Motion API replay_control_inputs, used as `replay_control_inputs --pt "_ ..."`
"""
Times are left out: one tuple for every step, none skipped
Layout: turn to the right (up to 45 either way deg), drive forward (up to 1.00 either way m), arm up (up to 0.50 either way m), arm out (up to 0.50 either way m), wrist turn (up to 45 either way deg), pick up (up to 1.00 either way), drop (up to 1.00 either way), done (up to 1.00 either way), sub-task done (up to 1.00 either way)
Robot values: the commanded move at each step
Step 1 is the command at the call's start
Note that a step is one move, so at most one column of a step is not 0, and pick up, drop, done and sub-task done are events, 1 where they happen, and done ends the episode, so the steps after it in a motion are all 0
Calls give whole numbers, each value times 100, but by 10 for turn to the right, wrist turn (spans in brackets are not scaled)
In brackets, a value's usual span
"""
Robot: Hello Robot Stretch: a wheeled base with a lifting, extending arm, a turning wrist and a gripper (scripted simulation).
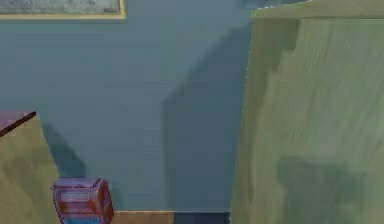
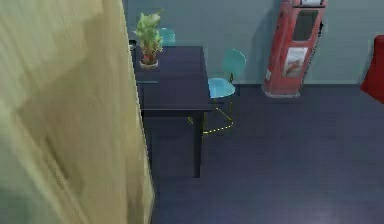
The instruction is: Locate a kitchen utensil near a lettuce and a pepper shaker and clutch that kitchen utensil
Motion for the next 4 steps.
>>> replay_control_inputs --pt "-450 0 0 0 0 0 0 0 0" --pt "-390 0 0 0 0 0 0 0 0" --pt "0 90 0 0 0 0 0 0 0" --pt "-300 0 0 0 0 0 0 0 0"
